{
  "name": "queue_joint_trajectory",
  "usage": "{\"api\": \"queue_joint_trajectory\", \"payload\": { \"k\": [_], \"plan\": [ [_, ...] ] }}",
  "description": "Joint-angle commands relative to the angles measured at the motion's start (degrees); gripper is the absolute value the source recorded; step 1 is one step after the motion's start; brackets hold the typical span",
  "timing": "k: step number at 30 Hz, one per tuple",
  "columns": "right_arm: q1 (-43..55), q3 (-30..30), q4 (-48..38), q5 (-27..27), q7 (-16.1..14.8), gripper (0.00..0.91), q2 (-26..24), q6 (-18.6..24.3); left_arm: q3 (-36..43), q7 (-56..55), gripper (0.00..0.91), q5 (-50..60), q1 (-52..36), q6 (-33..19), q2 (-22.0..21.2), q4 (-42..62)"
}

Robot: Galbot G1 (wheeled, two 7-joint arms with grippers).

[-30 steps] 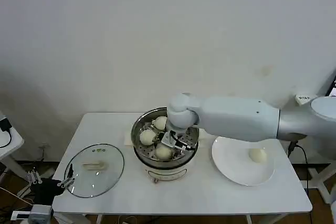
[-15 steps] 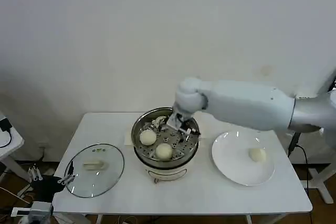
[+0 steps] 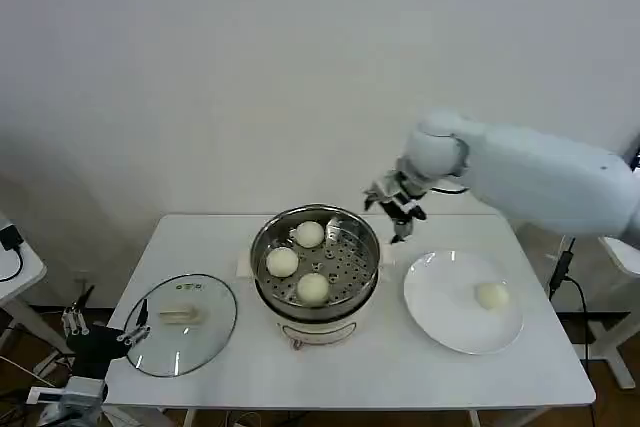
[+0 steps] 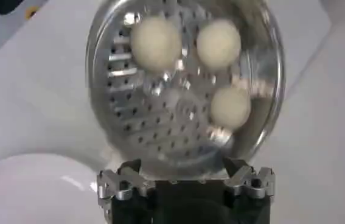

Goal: Take steamed baozi put them in steamer then cover it.

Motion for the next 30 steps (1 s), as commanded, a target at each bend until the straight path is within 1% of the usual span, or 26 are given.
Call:
{"api": "queue_joint_trajectory", "payload": {
  "k": [1,5,10,12,19,30],
  "plan": [
    [-6.32,1.68,-0.44,-3.31,-0.31,0.907,-17.22,-3.42,2.31,0.02,0.907,0.48,-0.79,0.02,0.35,0.16],
    [-10.76,4.38,-1.25,-7.14,-0.63,0.907,-20.24,-2.41,3.30,-0.01,0.907,0.95,-0.95,-0.07,-0.13,0.40],
    [-15.42,8.37,-3.38,-10.66,-0.84,0.907,-20.90,-1.48,3.52,-0.07,0.907,1.13,-1.08,-0.17,-0.12,1.01],
    [-18.46,11.39,-4.64,-11.98,-0.97,0.907,-20.52,-1.21,3.40,-0.05,0.907,1.16,-1.11,-0.13,-0.16,0.91],
    [-25.60,17.26,-7.73,-14.50,-1.24,0.907,-18.47,-0.82,2.68,-0.03,0.907,1.30,-0.27,-0.11,-0.07,0.69],
    [-32.73,21.27,-11.05,-17.09,-1.46,0.907,-15.64,-0.73,2.99,0.00,0.907,1.84,0.02,-0.16,-0.74,1.12]
  ]
}}
